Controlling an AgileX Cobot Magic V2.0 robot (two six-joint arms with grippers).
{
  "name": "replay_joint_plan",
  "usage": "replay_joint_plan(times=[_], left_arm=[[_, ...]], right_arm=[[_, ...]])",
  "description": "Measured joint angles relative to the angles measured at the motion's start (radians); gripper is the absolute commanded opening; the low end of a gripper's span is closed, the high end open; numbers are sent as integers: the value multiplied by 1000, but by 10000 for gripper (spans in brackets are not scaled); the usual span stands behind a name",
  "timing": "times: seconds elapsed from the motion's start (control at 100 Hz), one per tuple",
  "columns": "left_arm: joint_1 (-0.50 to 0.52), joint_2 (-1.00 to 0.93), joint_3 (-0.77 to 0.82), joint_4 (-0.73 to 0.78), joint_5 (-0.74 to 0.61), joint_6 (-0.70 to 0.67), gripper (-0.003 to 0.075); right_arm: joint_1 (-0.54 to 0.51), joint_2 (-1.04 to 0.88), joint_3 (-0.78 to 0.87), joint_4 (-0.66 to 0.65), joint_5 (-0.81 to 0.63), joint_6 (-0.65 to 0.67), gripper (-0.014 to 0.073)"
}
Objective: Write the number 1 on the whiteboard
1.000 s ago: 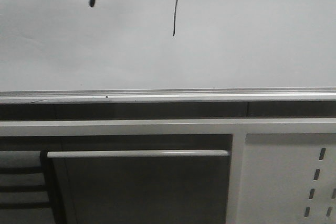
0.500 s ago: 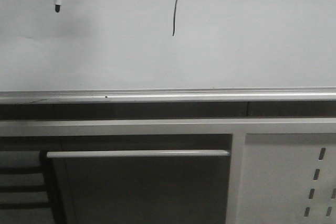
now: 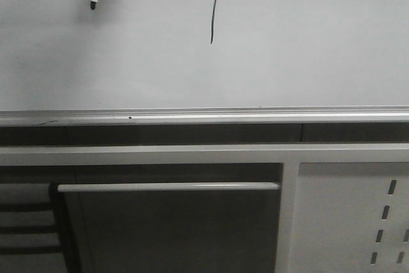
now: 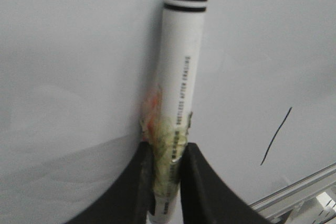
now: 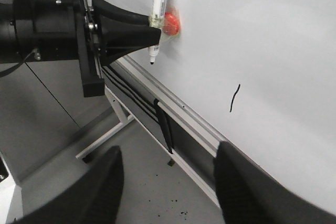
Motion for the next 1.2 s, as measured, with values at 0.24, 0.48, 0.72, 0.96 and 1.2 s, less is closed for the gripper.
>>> replay_joint_plan(times=[0.24, 0.48, 0.72, 0.96, 1.2], left_arm=[[-2, 4, -2, 10, -1, 0, -19], [-2, 7, -2, 23, -5, 0, 178], [0, 15, -10, 34, -54, 0, 340], [0, -22, -10, 36, -24, 0, 381], [0, -201, 61, 46, 11, 21, 421]], right_arm=[[0, 0, 0, 0, -1, 0, 353], [0, 0, 0, 0, -1, 2, 353], [0, 0, 0, 0, -1, 2, 353], [0, 0, 0, 0, -1, 2, 353], [-26, -38, 0, -18, 9, 24, 261]])
